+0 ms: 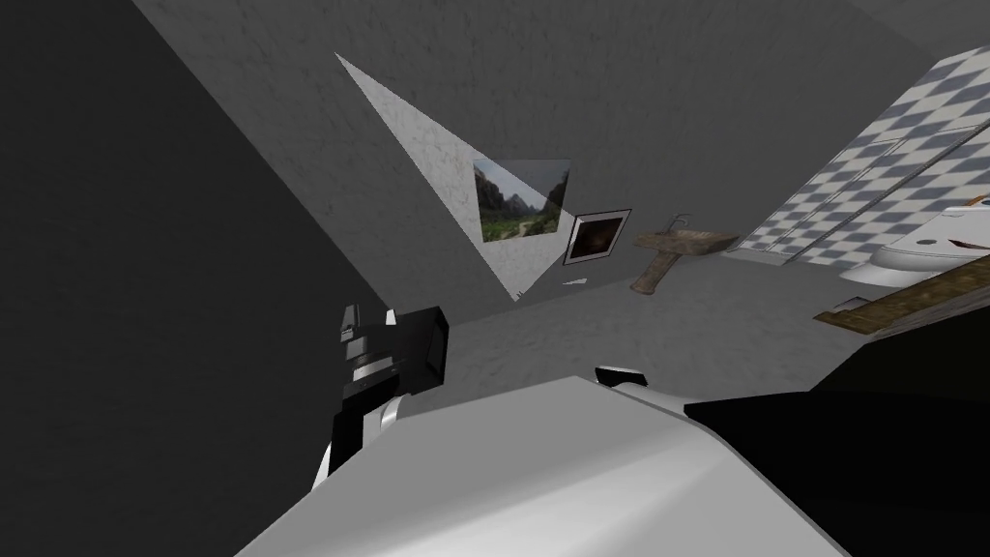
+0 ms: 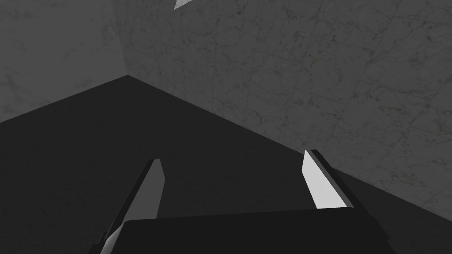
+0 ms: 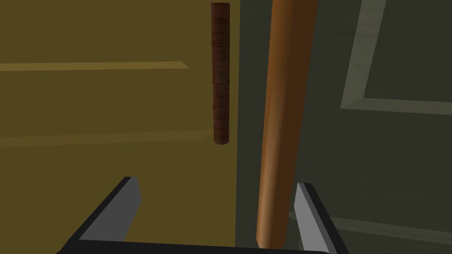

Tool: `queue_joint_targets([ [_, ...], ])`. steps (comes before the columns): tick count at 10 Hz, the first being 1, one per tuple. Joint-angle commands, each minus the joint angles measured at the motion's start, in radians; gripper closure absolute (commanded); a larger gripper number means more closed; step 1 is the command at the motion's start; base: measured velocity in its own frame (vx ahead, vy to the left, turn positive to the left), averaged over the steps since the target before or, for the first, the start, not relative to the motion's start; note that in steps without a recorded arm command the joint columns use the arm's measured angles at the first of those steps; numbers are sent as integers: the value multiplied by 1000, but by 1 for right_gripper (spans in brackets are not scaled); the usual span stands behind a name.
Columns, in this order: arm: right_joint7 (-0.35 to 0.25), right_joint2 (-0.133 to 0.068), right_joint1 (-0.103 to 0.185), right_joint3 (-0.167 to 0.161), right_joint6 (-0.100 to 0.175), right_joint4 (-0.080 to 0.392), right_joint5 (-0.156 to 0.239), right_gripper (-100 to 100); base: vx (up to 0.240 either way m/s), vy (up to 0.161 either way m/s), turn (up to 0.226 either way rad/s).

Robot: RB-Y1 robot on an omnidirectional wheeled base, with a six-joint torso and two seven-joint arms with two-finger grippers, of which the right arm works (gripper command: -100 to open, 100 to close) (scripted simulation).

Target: Push the door open

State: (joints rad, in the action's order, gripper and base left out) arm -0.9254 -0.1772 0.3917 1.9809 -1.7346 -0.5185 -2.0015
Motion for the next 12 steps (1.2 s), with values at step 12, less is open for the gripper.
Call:
queue_joint_targets([
  [12,-12,15,-23,17,-20,33,1,-100,-79,32,5],
])
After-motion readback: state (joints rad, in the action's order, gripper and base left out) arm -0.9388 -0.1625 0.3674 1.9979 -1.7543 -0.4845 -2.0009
